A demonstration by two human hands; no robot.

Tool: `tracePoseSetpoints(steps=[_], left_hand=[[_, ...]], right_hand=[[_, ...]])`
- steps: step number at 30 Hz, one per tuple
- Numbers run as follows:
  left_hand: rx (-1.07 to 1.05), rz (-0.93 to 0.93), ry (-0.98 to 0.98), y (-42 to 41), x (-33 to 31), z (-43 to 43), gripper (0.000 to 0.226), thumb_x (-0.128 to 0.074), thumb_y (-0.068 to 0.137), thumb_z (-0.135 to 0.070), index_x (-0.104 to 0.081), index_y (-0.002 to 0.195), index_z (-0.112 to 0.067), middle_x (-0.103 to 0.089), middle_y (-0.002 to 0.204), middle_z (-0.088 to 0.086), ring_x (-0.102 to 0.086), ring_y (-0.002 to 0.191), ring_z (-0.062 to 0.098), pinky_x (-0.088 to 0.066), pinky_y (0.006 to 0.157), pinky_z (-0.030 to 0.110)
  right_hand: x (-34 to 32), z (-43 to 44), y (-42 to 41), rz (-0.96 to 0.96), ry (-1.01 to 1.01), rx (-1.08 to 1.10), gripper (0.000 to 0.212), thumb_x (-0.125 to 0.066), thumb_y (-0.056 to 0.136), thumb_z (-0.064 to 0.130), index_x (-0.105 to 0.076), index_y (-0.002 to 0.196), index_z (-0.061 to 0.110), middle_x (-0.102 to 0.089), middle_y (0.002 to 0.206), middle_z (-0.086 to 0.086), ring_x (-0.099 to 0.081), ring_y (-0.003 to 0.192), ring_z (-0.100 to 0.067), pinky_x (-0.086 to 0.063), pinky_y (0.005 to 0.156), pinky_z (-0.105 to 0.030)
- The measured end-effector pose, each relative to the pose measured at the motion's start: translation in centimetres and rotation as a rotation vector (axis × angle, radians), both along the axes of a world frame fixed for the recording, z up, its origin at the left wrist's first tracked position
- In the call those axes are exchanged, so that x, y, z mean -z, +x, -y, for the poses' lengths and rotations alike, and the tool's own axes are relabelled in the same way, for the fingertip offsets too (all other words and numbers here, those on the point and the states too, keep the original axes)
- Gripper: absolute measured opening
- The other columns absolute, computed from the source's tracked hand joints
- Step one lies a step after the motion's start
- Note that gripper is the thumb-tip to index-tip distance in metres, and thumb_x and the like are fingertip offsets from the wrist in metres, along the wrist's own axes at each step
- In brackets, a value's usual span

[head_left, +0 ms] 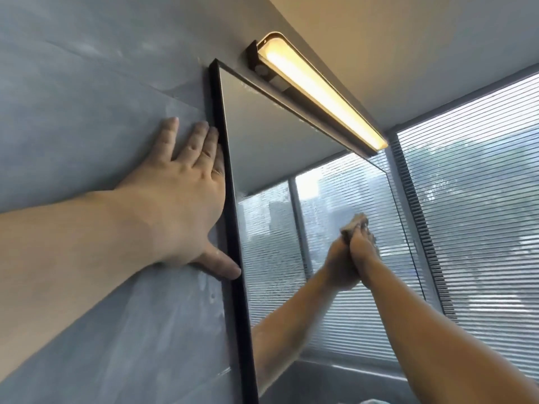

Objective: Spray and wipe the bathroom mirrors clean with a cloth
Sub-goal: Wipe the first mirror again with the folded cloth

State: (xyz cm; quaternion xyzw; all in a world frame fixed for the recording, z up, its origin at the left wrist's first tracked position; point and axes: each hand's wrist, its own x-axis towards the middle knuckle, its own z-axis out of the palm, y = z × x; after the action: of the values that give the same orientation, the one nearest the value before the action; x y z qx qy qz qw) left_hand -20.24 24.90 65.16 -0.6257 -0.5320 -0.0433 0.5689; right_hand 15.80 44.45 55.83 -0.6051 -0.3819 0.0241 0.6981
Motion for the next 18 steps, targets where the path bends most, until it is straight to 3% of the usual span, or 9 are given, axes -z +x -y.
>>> tracePoseSetpoints(steps=[3,7,9,14,16,18], left_hand=[[0.001,0.005,0.005,0.0,0.1,0.1,0.158,-0.017,0.048,-0.109,0.032,0.14,0.01,0.029,0.16,0.032,0.028,0.15,0.045,0.012,0.12,0.067],[-0.032,-0.02,0.015,0.2,0.1,0.6,0.159,-0.019,0.051,-0.108,0.027,0.148,0.008,0.029,0.16,0.03,0.03,0.15,0.043,0.013,0.12,0.066],[-0.032,-0.017,0.017,0.2,0.2,0.6,0.158,-0.02,0.051,-0.109,0.026,0.15,0.006,0.027,0.162,0.028,0.029,0.15,0.042,0.012,0.121,0.065],[0.025,-0.001,0.013,-0.2,0.4,0.5,0.151,-0.02,0.051,-0.109,0.037,0.131,0.006,0.032,0.16,0.027,0.032,0.149,0.041,0.013,0.121,0.064],[0.044,0.006,-0.002,-0.1,0.2,1.3,0.15,-0.019,0.051,-0.109,0.037,0.129,0.006,0.031,0.161,0.027,0.031,0.15,0.041,0.013,0.121,0.064],[0.016,-0.014,-0.005,0.8,0.1,0.1,0.149,-0.019,0.05,-0.109,0.037,0.128,0.004,0.031,0.161,0.027,0.03,0.15,0.041,0.014,0.12,0.064]], right_hand=[[-5.2,4.8,-6.8,0.337,0.197,-0.04,0.057,-0.021,0.114,0.035,-0.006,0.166,0.02,0.002,0.175,0.0,0.006,0.16,-0.014,0.008,0.129,-0.037],[-10.0,11.1,-17.4,0.902,0.414,-0.159,0.066,-0.013,0.105,0.051,0.005,0.165,0.033,0.016,0.17,0.013,0.022,0.156,-0.006,0.019,0.126,-0.035],[-11.4,12.4,-19.4,1.018,0.455,-0.191,0.061,-0.013,0.108,0.052,0.007,0.164,0.037,0.017,0.171,0.013,0.023,0.156,-0.007,0.018,0.127,-0.039],[-13.7,9.9,-15.6,0.926,0.464,-0.14,0.059,-0.016,0.112,0.046,0.0,0.166,0.03,0.009,0.174,0.009,0.018,0.157,-0.007,0.017,0.127,-0.035],[-14.6,7.6,-11.6,0.726,0.418,-0.11,0.062,-0.017,0.11,0.046,-0.008,0.167,0.022,-0.003,0.175,0.002,0.007,0.16,-0.013,0.011,0.129,-0.037],[-14.2,5.2,-7.0,0.471,0.363,-0.081,0.067,-0.02,0.106,0.051,-0.021,0.166,0.021,-0.022,0.171,-0.006,-0.014,0.159,-0.023,-0.005,0.13,-0.045]])
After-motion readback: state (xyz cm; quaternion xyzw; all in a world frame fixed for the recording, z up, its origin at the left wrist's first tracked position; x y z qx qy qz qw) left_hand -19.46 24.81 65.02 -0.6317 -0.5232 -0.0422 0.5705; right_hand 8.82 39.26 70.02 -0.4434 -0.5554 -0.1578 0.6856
